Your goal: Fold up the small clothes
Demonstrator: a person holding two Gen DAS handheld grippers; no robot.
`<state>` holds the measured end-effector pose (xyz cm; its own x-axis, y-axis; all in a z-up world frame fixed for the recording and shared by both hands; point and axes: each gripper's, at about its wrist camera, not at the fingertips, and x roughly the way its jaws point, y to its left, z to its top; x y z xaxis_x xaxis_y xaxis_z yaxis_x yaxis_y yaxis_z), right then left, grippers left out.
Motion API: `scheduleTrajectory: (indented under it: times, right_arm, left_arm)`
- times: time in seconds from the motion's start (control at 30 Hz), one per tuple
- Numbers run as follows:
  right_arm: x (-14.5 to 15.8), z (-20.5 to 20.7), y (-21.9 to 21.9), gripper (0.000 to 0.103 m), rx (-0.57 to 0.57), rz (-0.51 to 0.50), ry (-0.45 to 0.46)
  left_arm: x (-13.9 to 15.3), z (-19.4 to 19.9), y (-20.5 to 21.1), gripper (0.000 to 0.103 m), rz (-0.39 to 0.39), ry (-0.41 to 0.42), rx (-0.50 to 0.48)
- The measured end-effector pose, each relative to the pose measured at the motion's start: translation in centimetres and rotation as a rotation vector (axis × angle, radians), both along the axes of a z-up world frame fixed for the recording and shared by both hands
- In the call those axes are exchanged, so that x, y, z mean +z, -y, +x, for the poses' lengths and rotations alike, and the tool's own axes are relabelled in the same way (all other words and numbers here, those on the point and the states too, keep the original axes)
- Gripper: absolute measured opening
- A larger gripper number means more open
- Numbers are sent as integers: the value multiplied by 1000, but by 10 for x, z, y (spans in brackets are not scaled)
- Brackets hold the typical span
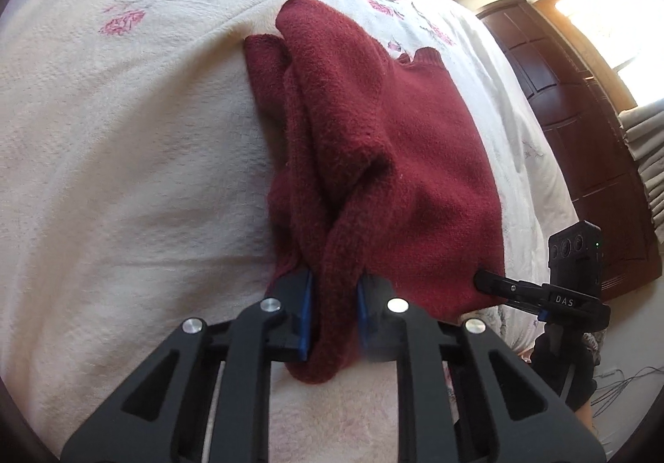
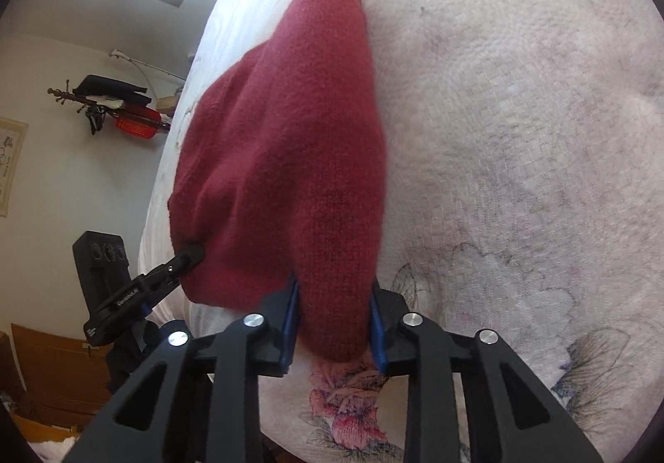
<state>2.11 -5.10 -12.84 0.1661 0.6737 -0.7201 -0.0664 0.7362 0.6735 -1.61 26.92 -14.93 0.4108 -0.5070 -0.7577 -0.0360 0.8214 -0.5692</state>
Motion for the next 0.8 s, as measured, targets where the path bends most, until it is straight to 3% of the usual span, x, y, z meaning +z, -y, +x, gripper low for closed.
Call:
scheduleTrajectory:
  times: [0.2,0.5,0.63,0.7,0.73,0.8]
  right_arm:
    - [-6,-8,-4,25,35,-124,-3]
    - [-19,-8,-17,32,-10,-141,-19]
    - [-3,-18,-18,50,-21,-179,22]
    - [8,-26,-22,59,-20,-220,55]
    - [13,-30,-24,71,-22,-248,72]
    - [23,-38,-31,82,-30,-308,100]
  left_arm:
    - [-25,-5,-14,12,-39,-39,13]
    - [-31,-11,-11,21,5,-11,-5]
    - [-17,-13,-5,44,79,-15,20]
    - [-8,-19,-3,47,114,-8,25]
    - [-3,-21,1,50,140,-8,30]
    - [8,-27,6,57,207,-3,41]
